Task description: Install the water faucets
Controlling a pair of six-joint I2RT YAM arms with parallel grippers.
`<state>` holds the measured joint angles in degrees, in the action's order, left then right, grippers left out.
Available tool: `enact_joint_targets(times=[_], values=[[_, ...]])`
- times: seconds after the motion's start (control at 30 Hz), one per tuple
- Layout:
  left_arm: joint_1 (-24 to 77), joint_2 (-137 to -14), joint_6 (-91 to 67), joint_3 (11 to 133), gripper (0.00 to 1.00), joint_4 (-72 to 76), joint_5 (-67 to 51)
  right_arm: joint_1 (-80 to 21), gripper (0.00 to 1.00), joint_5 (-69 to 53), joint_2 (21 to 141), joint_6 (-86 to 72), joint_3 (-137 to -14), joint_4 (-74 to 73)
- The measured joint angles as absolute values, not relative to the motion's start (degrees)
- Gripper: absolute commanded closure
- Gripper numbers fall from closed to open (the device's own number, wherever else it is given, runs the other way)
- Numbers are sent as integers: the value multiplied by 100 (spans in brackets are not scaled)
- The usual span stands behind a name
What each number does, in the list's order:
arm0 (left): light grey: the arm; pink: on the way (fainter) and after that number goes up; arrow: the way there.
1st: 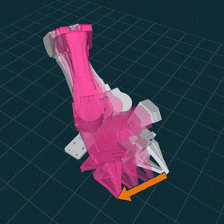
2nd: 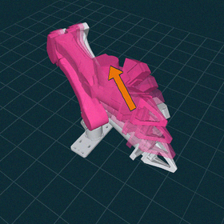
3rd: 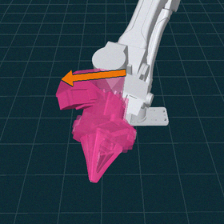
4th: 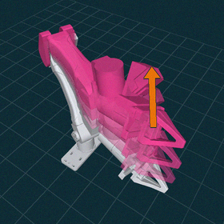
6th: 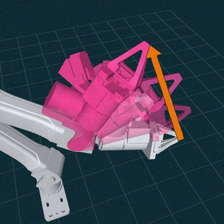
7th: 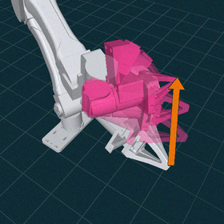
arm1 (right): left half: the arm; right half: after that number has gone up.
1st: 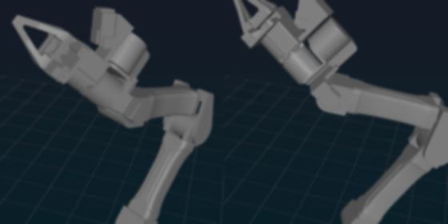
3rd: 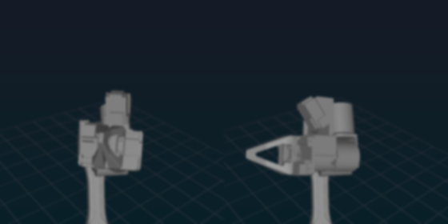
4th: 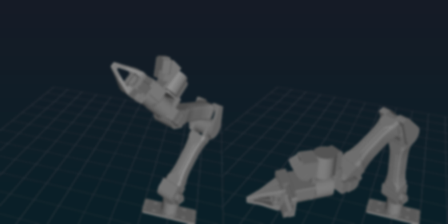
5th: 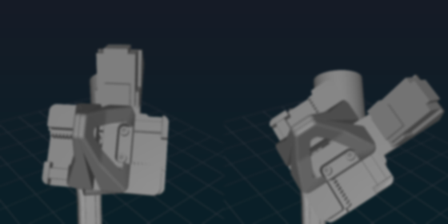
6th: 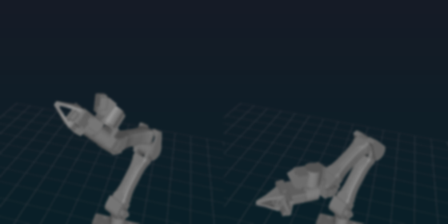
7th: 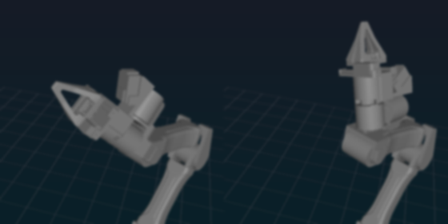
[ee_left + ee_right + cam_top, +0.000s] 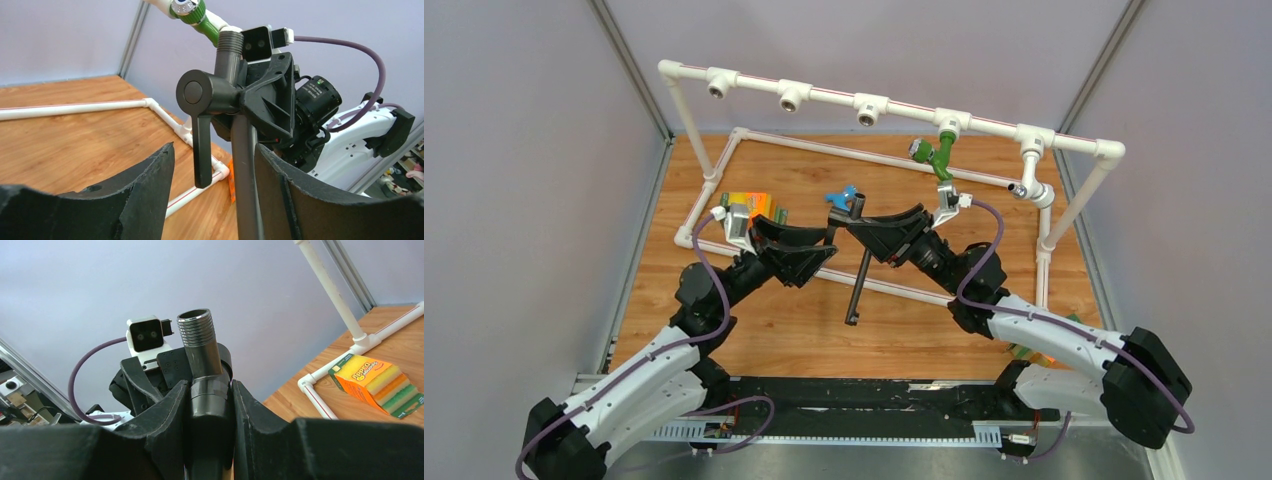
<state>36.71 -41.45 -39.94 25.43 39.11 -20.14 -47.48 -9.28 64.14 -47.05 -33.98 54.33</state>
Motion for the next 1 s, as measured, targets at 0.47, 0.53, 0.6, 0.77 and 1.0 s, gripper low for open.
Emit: enact_joint_targets(times=[0.47,0.53,0.6,0.77,1.0], values=[[3667,-4630,-4482,2558,100,4456,-2097,-4783,79,-989,6530,-4762,-3369,5756],[3667,-4523,-4442,2567,100,4309,-2091,-4788,58,-1044,6510,-4709,-3369,5732],[3673,-4338,-4322,2606,100,3935,-2088,-4797,44,-1083,6423,-4576,-3374,5518],[3701,-3789,-3640,2891,100,2657,-2029,-4783,33,-1074,6055,-3988,-3507,4477],[3693,-3581,-2971,3332,100,1376,-2123,-4744,34,-1317,5789,-3288,-4071,3734]])
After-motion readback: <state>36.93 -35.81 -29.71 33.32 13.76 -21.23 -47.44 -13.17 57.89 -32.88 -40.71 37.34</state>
